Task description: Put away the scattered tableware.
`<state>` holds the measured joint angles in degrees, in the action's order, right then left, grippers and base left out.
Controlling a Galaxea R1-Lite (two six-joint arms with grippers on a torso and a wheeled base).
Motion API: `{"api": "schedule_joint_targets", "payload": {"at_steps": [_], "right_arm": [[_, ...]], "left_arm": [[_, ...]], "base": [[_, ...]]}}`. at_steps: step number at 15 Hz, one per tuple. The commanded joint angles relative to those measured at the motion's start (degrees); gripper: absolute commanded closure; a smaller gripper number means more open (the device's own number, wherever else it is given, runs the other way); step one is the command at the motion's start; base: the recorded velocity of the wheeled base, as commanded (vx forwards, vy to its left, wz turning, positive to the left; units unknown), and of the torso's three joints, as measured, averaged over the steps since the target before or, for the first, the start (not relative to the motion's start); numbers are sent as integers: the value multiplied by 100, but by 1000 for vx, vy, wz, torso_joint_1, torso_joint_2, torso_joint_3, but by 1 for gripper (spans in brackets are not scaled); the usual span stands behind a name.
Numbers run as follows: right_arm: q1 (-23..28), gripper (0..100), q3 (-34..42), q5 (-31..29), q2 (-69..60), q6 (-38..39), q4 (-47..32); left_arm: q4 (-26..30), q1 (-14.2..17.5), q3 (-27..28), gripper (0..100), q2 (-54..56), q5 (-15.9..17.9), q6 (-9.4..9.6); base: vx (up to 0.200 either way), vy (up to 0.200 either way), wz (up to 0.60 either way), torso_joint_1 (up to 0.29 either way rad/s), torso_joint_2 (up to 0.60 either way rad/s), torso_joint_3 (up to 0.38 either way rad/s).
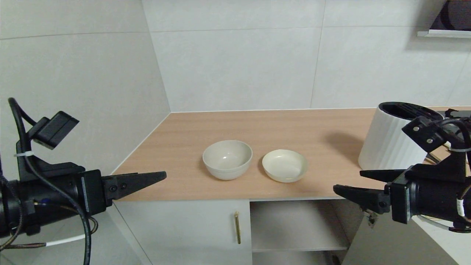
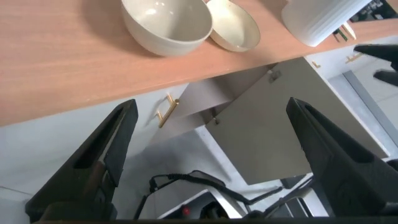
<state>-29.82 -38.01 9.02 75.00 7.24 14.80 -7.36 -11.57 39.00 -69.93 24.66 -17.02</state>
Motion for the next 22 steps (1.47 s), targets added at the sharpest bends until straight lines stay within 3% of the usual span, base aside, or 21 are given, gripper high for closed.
{"api": "schedule_joint_targets", "payload": {"at_steps": [1, 2, 5, 7, 9, 10, 11, 12, 14, 17, 19, 22], "right_arm": [[2, 0, 74, -50, 208, -3, 49], [-6, 0, -40, -322, 454, 58, 392], [-6, 0, -523, -392, 709, 76, 392], [2, 0, -998, -814, 1228, 339, 454], [-24, 0, -1631, -1122, 1632, 1051, 418], [37, 0, -2026, -1148, 1905, 1245, 392], [169, 0, -2246, -1192, 2151, 1271, 392], [187, 0, -2246, -1333, 2344, 1350, 392], [187, 0, -2255, -1596, 2494, 1596, 410], [-42, 0, -2088, -1667, 2485, 1675, 454], [-147, 0, -1824, -1719, 2388, 1649, 585], [-173, 0, -1771, -1799, 2414, 1605, 682]], "left_arm": [[-11, -3, 3, 0, -65, 4, -3], [-2, -3, 20, 0, -83, 4, -3], [16, -3, 108, 0, -188, -5, 23], [147, -3, 354, 0, -250, -5, 23], [587, -3, 846, 0, -320, -40, 14], [1000, -12, 1339, 0, -557, -49, 6], [1167, -30, 1558, 0, -795, -111, -100], [1185, -126, 1681, 0, -1102, -251, -469], [1149, -416, 1892, 0, -1656, -981, -1506], [1026, -557, 2024, 0, -2174, -1535, -1761], [473, -715, 2015, 0, -2526, -1772, -2332], [209, -829, 2033, 0, -2965, -2088, -2420]], "base": [[0, 0, 0, 41, -95, -51], [0, 0, 0, 0, 0, 0], [0, 0, 0, 0, 0, 0], [0, 0, 0, 0, 0, 0], [0, 0, 0, 0, 0, 0], [0, 0, 0, 0, 0, 0], [0, 0, 0, 0, 0, 0], [0, 0, 0, 0, 0, 0], [0, 0, 0, 0, 0, 0], [0, 0, 0, 0, 0, 0], [0, 0, 0, 0, 0, 0], [0, 0, 0, 0, 0, 0]]}}
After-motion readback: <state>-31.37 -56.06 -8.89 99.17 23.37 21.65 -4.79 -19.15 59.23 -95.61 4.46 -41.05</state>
